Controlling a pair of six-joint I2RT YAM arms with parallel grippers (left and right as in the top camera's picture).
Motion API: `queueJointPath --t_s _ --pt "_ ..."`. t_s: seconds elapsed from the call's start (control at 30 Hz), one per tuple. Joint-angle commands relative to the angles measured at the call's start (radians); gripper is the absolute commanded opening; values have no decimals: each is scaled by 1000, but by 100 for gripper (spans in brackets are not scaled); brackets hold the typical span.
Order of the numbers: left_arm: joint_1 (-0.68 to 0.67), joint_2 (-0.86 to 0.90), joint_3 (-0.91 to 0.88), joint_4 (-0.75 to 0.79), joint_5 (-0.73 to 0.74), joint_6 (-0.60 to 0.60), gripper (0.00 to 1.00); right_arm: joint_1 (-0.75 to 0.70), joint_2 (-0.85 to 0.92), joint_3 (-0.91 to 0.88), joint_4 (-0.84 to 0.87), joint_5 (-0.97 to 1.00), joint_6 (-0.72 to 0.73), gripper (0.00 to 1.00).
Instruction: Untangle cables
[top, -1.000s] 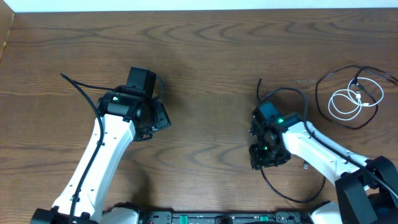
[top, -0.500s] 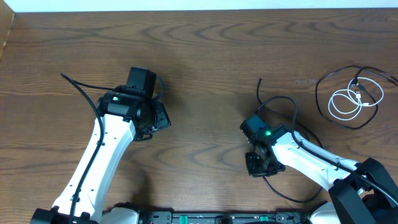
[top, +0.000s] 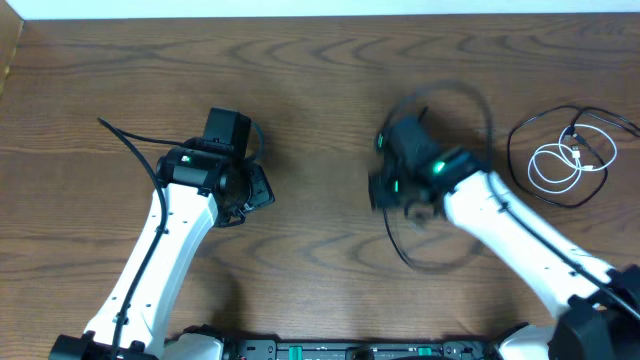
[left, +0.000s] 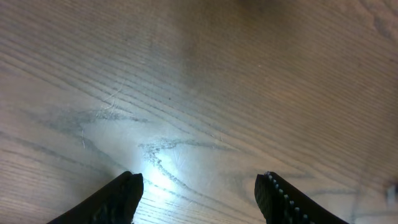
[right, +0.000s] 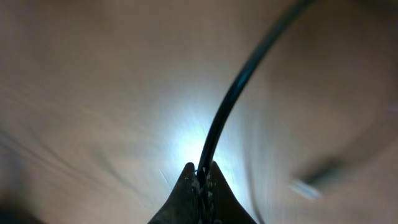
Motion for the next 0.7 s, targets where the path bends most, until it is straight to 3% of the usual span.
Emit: queueJointPath --t_s 0.0,0.17,0.33,0.47,0.67 --pt "2 -5 -8 -3 -16 18 63 -69 -11 192 16 7 -116 1" --pt "2 -5 -8 -3 -15 18 63 -197 -11 423 24 170 -250 1" --pt "2 -5 -8 -3 -16 18 63 -348 -11 472 23 373 -341 1" --pt "2 -5 -8 -3 -15 18 63 -483 -10 469 9 481 -340 1" --pt "2 -5 -8 -3 -15 18 63 -670 -10 469 -19 476 -279 1"
